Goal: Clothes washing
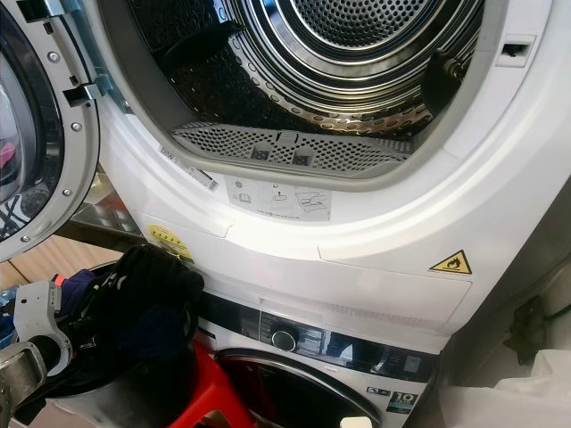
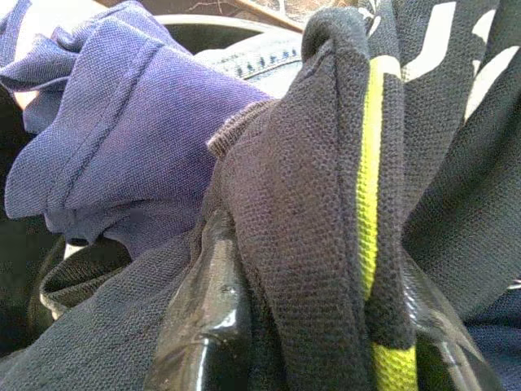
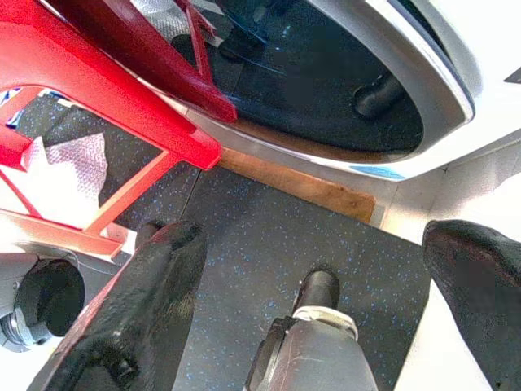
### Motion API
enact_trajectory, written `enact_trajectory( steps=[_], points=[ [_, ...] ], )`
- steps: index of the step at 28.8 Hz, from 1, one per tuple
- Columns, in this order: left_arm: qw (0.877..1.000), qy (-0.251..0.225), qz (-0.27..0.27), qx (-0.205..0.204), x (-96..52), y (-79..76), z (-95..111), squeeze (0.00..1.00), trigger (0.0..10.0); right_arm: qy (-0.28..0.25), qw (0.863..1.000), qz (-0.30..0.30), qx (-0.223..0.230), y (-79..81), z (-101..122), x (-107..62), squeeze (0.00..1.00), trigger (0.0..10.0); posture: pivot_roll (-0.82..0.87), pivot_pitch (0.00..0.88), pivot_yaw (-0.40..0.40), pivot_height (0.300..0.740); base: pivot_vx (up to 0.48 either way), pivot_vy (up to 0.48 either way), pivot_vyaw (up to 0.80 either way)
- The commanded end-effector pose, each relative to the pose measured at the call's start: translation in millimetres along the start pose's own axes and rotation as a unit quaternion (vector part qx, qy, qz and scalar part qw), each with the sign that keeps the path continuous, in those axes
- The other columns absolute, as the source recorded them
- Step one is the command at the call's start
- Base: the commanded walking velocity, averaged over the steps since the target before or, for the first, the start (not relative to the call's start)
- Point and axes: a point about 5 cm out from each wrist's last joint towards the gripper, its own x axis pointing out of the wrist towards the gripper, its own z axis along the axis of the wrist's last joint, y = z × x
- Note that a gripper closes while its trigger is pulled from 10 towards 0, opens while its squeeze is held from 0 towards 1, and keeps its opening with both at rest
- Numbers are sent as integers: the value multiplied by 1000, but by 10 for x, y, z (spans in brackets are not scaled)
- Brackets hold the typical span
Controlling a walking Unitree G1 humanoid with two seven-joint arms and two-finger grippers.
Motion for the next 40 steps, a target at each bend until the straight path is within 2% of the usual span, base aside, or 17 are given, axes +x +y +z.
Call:
enact_trajectory(
  steps=[1,7,11,15,20,21,26,28,31,35,36,38,40],
  points=[
    [999,32,-3,-7,21,-21,-144,0,0,1,1000,5,-6,29,14,6,0,10000,50,0,76,740,0,0,0],
    [1000,-5,-3,-9,0,-57,-132,0,0,2,1000,3,1,14,-5,1,0,10000,45,0,77,740,0,0,0],
    [1000,-3,13,-11,-23,-31,-175,0,0,3,1000,3,2,11,-14,-1,0,10000,40,5,78,740,0,0,0],
    [999,-21,17,-21,-59,-39,-192,0,0,3,1000,2,4,9,-19,-2,0,10000,41,9,79,740,0,0,0],
    [994,-95,6,-59,-166,-53,-121,0,0,4,1000,5,2,13,-25,-3,0,10000,45,16,79,740,0,0,0],
    [991,-118,-9,-69,-230,-57,-132,0,0,4,1000,7,-1,16,-27,-4,0,10000,45,17,80,740,0,0,0],
    [984,-153,-48,-74,-338,-97,-153,0,0,4,1000,8,-1,20,-34,-5,0,10000,49,22,79,740,0,0,0],
    [978,-187,-77,-57,-420,-112,-175,0,0,5,1000,11,-2,23,-45,-7,0,10000,54,24,79,740,0,0,0],
    [974,-208,-90,-27,-493,-122,-208,0,0,6,1000,13,-2,27,-53,-9,0,10000,53,23,78,740,0,0,0],
    [968,-216,-107,76,-563,-194,-276,0,0,5,1000,15,-2,29,-50,-9,0,10000,55,28,77,740,0,0,0],
    [959,-220,-117,132,-621,-264,-332,0,0,4,1000,16,-3,31,-49,-9,0,10000,53,29,78,740,0,0,0],
    [951,-222,-129,170,-660,-315,-379,0,0,3,1000,18,-3,33,-50,-9,0,10000,52,29,78,740,0,0,0],
    [943,-251,-105,192,-752,-374,-399,0,0,3,1000,18,-4,28,-59,-12,0,10000,52,32,80,740,0,0,0]
  ],
)
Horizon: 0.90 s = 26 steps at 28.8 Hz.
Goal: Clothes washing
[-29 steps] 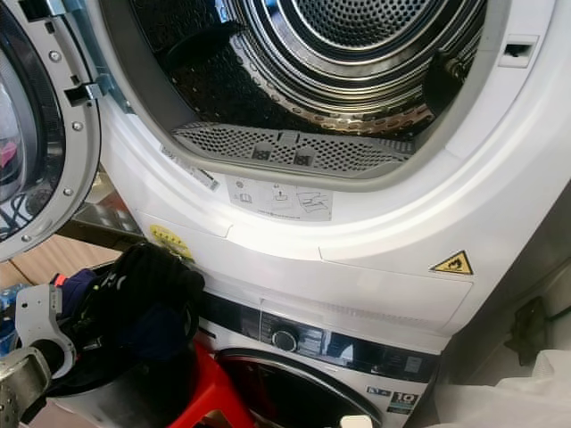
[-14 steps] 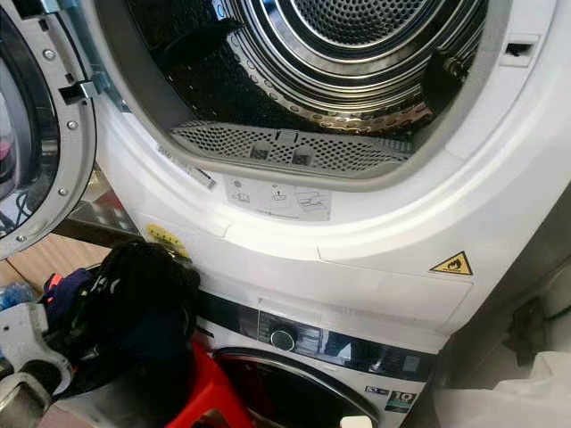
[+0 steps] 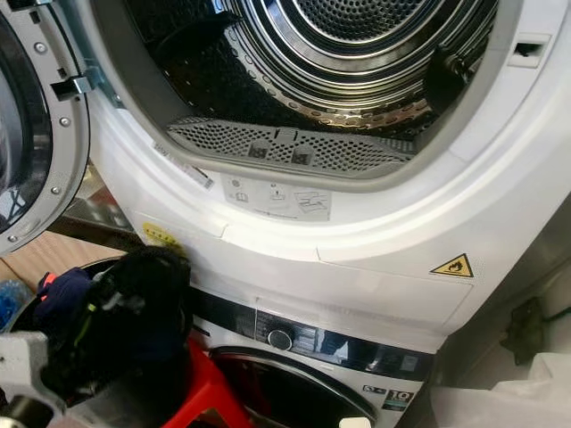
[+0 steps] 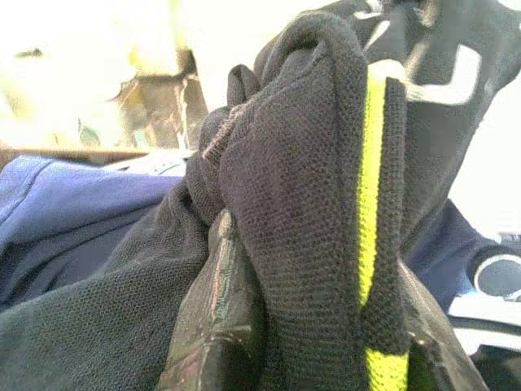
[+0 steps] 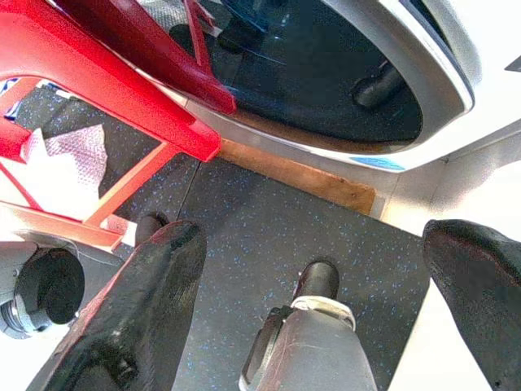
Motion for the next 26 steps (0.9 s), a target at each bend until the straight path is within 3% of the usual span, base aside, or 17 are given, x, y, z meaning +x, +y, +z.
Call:
enact_trajectory(
  steps=[1,6,7,8,9,11,12,13,14,18,20,23,24,26],
  points=[
    [999,-33,-6,36,-5,-80,118,0,0,2,1000,5,-4,26,-34,-5,0,10000,52,32,80,740,0,0,0],
    [993,-83,20,76,-54,-179,277,0,0,7,1000,9,-8,26,-73,-13,0,10000,68,36,69,740,0,0,0],
    [988,-101,8,114,-74,-222,336,0,0,9,1000,11,-11,28,-77,-13,0,10000,73,35,66,740,0,0,0],
    [988,-101,8,114,-74,-222,336,0,0,9,1000,11,-11,28,-77,-13,0,10000,73,35,66,740,0,0,0],
    [983,-114,-19,146,-104,-278,393,0,0,8,1000,13,-13,33,-73,-12,0,10000,75,36,66,740,0,0,0],
    [981,-117,-29,153,-115,-296,409,0,0,8,1000,13,-14,35,-70,-11,0,10000,77,35,64,740,0,0,0],
    [983,-97,-83,133,-154,-368,366,0,0,7,1000,15,-18,40,-58,-9,0,10000,86,33,60,740,0,0,0],
    [983,-97,-83,133,-154,-368,366,0,0,7,1000,15,-18,40,-58,-9,0,10000,86,33,60,740,0,0,0],
    [971,-80,-172,147,-254,-439,364,0,0,5,999,18,-26,39,-39,-5,0,10000,95,27,60,740,0,0,0],
    [945,-62,-264,183,-364,-428,408,0,0,4,999,20,-31,32,-17,-2,0,10000,106,24,60,740,0,0,0],
    [939,-51,-284,188,-374,-397,413,0,0,4,999,21,-33,28,-15,-2,0,10000,109,21,58,740,0,0,0],
    [931,-81,-297,195,-241,-398,549,0,0,5,999,20,-34,18,-17,-3,0,10000,107,17,56,740,0,0,0],
    [936,-107,-286,177,-131,-408,654,0,0,6,999,19,-34,16,-22,-4,0,10000,106,16,55,740,0,0,0],
    [932,-135,-288,171,-24,-478,754,0,0,6,999,20,-31,27,-28,-4,0,10000,98,14,54,740,0,0,0]
  ],
)
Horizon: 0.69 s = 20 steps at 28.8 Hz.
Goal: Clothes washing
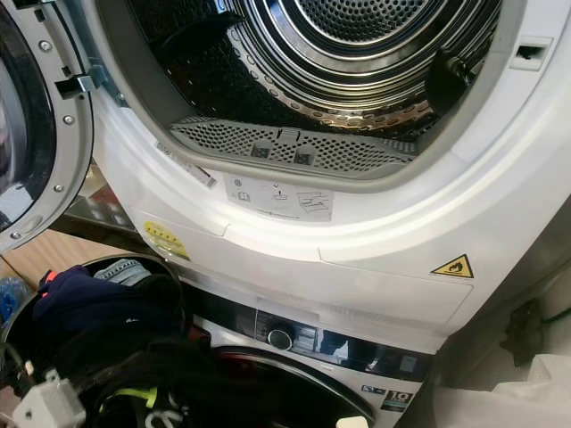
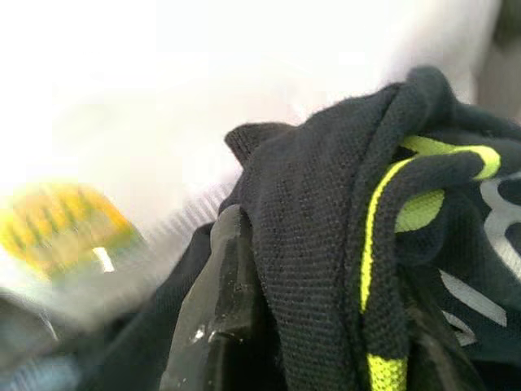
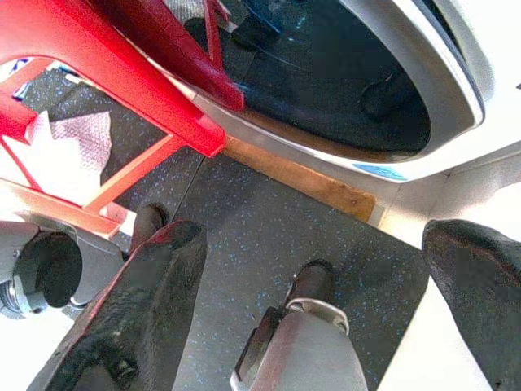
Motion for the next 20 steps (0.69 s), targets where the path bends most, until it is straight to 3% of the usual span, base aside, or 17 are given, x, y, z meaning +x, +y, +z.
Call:
enact_trajectory(
  steps=[1,4,7,10,20],
  points=[
    [999,-38,-1,-8,82,-10,128,0,0,5,1000,6,0,34,-32,-1,0,10000,98,14,54,740,0,0,0],
    [999,-46,-14,-11,129,-30,161,0,0,4,1000,6,2,42,-29,1,0,10000,99,15,49,740,0,0,0],
    [994,-67,-77,-44,241,-171,270,0,0,2,1000,9,0,57,-10,6,0,10000,107,14,44,740,0,0,0],
    [992,-67,-91,-47,260,-179,301,0,0,1,1000,10,-1,60,-2,8,0,10000,105,15,45,740,0,0,0],
    [988,-114,-97,-49,452,21,564,0,0,-3,1000,14,-2,84,33,17,0,10000,116,12,40,740,0,0,0]
  ],
)
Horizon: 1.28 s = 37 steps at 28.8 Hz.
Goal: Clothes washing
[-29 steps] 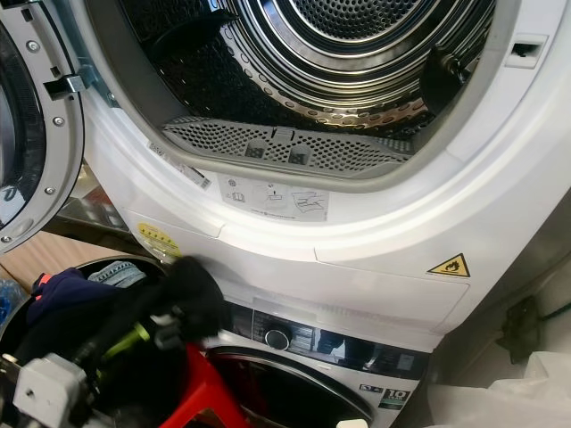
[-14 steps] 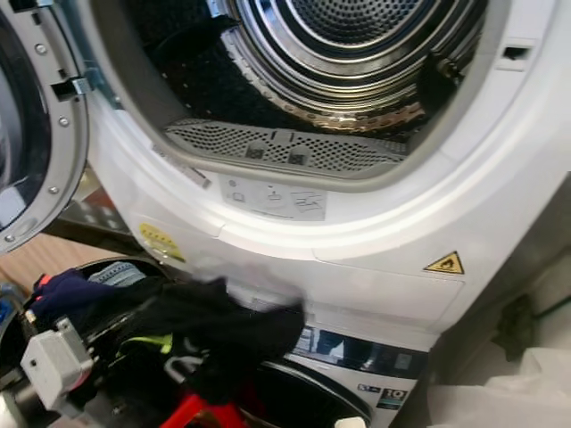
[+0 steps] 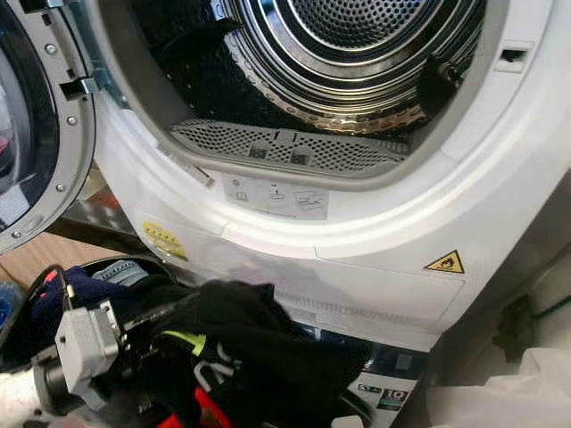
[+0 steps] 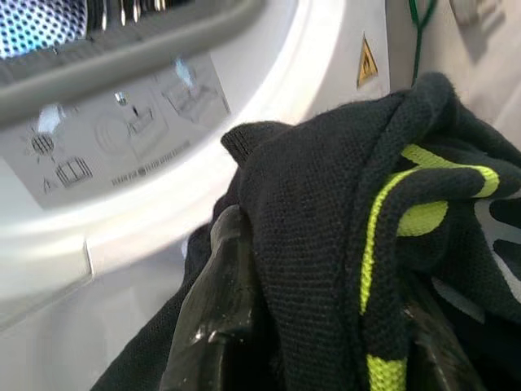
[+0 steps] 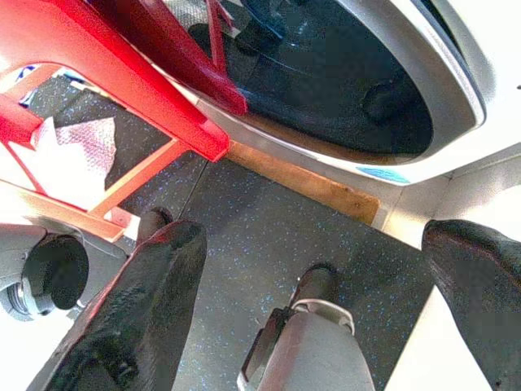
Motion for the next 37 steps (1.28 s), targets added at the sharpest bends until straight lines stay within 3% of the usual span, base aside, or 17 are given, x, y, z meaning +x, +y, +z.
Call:
enact_trajectory(
  steps=[1,8,10,12,15,23,31,34,36,37],
  points=[
    [1000,-26,-8,14,50,14,164,0,0,0,1000,3,-1,29,12,7,0,10000,119,13,38,740,0,0,0],
    [998,-30,-62,10,192,-28,203,0,0,-1,1000,4,-1,50,16,11,0,10000,123,10,37,740,0,0,0],
    [997,-40,-62,18,249,35,232,0,0,-2,1000,4,0,54,23,13,0,10000,122,5,39,740,0,0,0],
    [995,-62,-47,59,407,230,294,0,0,-4,1000,4,1,71,40,18,0,10000,116,1,41,740,0,0,0],
    [993,-73,-50,74,498,330,353,0,0,-6,1000,4,5,85,48,21,0,10000,101,0,47,740,0,0,0],
    [984,-114,-92,103,761,441,490,0,0,-5,1000,-3,9,68,20,14,0,10000,94,0,51,740,0,0,0],
    [961,-197,-143,131,1115,446,796,0,0,-11,1000,-8,12,57,68,21,0,10000,84,0,50,740,0,0,0],
    [949,-245,-124,157,1252,534,981,0,0,-16,1000,-11,14,45,103,25,0,10000,79,0,52,740,0,0,0],
    [944,-259,-111,173,1267,564,1032,0,0,-17,1000,-12,16,42,108,26,0,10000,79,0,51,740,0,0,0],
    [932,-290,-68,208,1301,707,1175,0,0,-17,1000,-12,15,42,106,26,0,10000,87,0,46,740,0,0,0]
  ],
)
